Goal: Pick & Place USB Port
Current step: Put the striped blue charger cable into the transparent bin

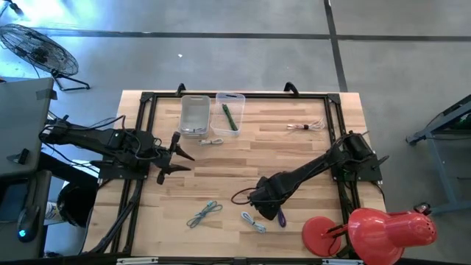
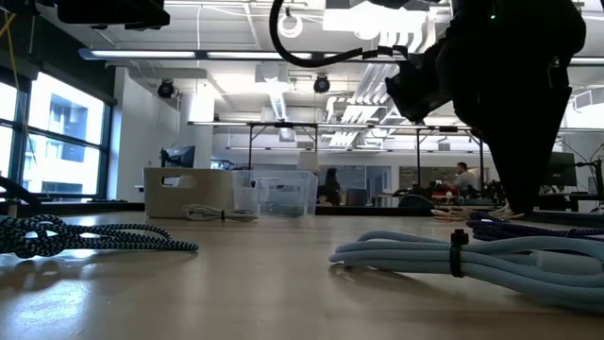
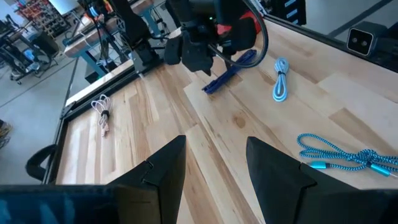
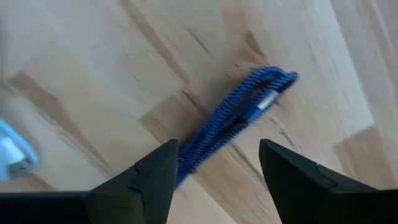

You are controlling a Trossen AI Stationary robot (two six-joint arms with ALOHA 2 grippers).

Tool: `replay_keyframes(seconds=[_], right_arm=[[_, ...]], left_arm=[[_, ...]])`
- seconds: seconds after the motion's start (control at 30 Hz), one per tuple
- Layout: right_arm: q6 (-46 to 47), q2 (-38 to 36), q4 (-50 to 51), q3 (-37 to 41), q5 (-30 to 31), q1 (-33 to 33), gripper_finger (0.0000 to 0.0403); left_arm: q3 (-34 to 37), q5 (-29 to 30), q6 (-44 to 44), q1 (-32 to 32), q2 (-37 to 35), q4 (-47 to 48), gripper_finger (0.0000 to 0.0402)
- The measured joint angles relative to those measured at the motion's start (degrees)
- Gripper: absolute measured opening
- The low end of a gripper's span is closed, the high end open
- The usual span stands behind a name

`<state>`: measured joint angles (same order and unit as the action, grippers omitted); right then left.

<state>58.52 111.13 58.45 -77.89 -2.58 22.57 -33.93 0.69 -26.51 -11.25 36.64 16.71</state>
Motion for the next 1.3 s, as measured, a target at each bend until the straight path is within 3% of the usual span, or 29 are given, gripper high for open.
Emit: replay_keyframes(seconds=[0.37, 0.83, 0.97, 1.13, 1.2, 1.3], right_arm=[[0.7, 0.0, -0.5, 0.1, 0.4, 0.0, 0.0211], [3.2, -0.5, -12.4, 10.9, -3.6, 0.0, 0.0203], [3.0, -0.4, -12.0, 11.0, -3.3, -0.1, 0.0159], [1.4, -0.3, -11.5, 11.1, -2.6, -0.1, 0.0034], [0.5, -0.3, -11.4, 11.1, -2.1, -0.1, 0.0019], [1.0, -0.3, -11.2, 11.1, -0.6, 0.0, 0.0029]], left_arm=[[0.0, 0.0, 0.8, 0.0, 0.0, 0.3, 0.0165], [0.0, -0.1, 1.4, 0.0, 0.0, 1.2, 0.0165], [0.0, 0.0, 1.5, 0.0, 0.0, 1.1, 0.0165], [0.0, 0.0, 1.5, 0.0, 1.0, 2.9, 0.0165], [0.0, 0.0, 1.4, 0.0, 1.9, 3.6, 0.0165], [-0.1, 0.3, 1.3, 0.0, 3.3, 2.7, 0.0165]])
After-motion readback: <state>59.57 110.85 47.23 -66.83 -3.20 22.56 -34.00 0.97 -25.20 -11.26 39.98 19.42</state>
